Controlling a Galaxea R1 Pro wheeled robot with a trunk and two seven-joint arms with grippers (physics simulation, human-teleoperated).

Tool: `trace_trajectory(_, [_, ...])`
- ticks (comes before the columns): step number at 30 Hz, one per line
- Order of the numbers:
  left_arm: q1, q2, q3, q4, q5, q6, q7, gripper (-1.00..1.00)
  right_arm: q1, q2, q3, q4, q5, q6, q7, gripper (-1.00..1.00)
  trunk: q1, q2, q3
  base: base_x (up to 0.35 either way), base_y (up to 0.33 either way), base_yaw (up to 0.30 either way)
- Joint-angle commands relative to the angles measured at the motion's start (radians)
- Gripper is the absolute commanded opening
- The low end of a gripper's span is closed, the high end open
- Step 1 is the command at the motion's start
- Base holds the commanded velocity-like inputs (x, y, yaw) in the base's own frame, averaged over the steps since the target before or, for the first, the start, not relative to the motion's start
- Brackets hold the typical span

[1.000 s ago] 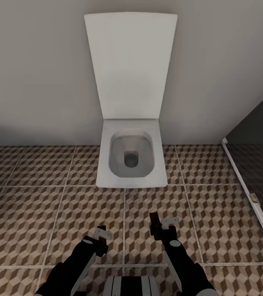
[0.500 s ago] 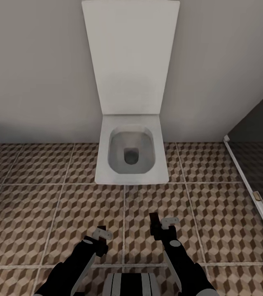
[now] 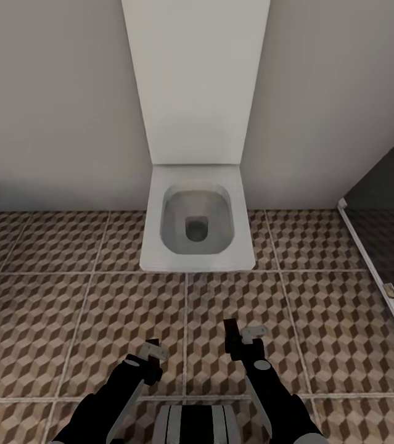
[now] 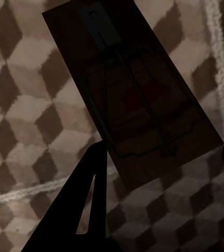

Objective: Take the four mousetraps from the cabinet in the bathroom and place them on the bathroom floor. Make sure all four end up on the same floor surface, and ensure that at least two of them are either under or directly next to the same bathroom sink.

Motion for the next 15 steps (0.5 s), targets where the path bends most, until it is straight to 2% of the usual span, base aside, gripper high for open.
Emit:
trace_trajectory(1, [0.0, 0.0, -0.002, -0.002, 0.005, 0.005, 0.008, -1.0, 0.0, 0.0, 0.003, -0.002, 0.008, 0.008, -0.007, -1.0, 0.004, -0.007, -0.004, 0.0, 0.0, 0.0])
trace_trajectory(10, [0.0, 0.0, -0.002, -0.007, 0.004, 0.0, 0.008, -1.0, 0.0, 0.001, 0.005, 0.024, 0.008, 0.006, -0.002, -1.0, 0.008, -0.014, -0.007, 0.0, 0.0, 0.0])
trace_trajectory(15, [0.0, 0.0, -0.002, -0.003, 0.004, -0.07, 0.008, -1.0, 0.0, 0.0, 0.042, 0.064, 0.008, 0.004, -0.001, -1.0, 0.008, -0.014, -0.007, 0.0, 0.0, 0.0])
